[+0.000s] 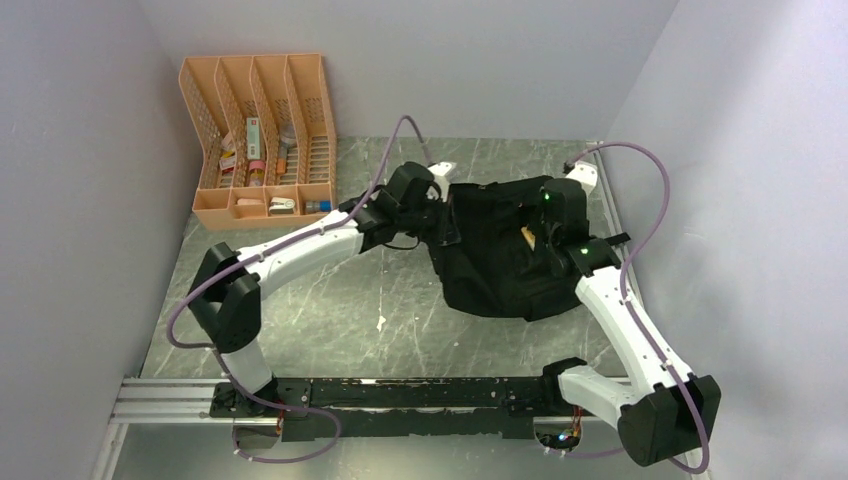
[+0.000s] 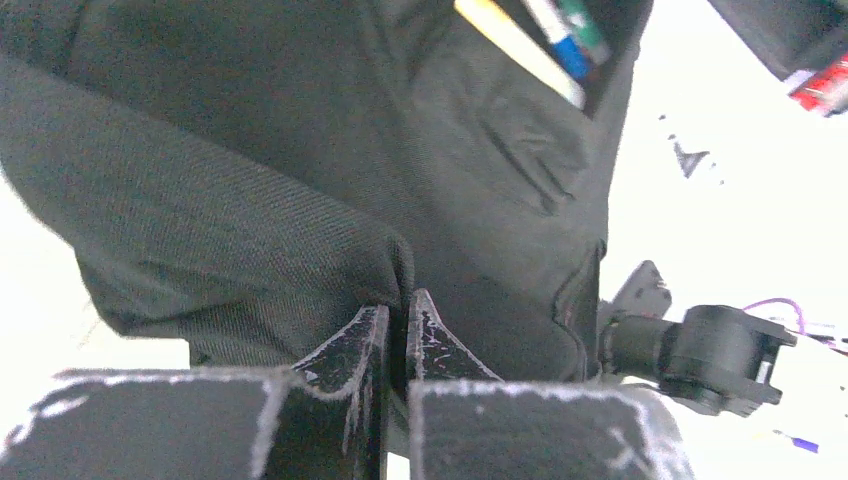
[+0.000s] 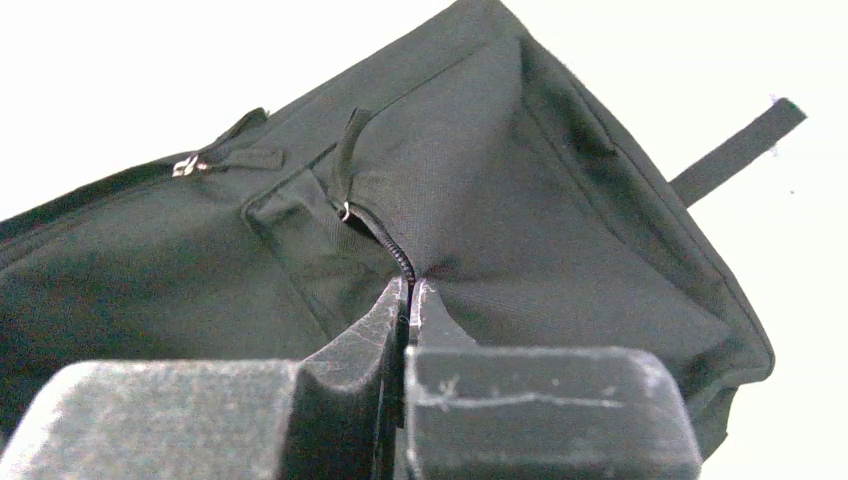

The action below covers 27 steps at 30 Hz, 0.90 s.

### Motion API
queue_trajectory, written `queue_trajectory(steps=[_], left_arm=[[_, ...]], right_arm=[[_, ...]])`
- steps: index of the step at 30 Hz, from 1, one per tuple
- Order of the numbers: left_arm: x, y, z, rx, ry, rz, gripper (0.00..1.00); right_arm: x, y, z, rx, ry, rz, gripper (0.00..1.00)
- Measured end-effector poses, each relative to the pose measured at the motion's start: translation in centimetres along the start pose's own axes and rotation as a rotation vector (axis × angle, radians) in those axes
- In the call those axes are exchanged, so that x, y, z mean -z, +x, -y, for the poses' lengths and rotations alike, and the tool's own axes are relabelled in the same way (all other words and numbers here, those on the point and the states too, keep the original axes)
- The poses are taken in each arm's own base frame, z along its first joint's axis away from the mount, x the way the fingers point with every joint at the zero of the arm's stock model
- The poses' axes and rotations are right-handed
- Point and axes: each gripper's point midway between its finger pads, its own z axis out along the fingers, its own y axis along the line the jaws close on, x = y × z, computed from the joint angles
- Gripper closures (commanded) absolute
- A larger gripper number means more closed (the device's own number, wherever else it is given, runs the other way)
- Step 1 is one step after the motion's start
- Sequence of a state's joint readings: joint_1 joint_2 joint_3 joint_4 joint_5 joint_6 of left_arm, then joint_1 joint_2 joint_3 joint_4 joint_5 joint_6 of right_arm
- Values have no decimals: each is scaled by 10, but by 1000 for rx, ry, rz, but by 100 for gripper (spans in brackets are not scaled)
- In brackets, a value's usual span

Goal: Pack the student bag
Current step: Adjust the student bag at the center of the board.

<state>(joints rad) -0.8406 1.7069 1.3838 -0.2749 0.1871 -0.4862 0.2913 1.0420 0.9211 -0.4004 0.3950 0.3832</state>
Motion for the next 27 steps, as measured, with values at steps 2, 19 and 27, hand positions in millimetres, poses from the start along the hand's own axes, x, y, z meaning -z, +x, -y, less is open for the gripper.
queue_trajectory(steps=[2,19,27], left_arm=[[-5,-6,20,-15,46,-3,95],[-3,-60,107,-117,182,66,95],[29,-38,55,-93,27,81,95]], right_arm=[[-4,-9,8,-10,35,21,100],[-52,-48,-26,54,-143,9,100],[-72,-42,-106,163,-474,-88,100]])
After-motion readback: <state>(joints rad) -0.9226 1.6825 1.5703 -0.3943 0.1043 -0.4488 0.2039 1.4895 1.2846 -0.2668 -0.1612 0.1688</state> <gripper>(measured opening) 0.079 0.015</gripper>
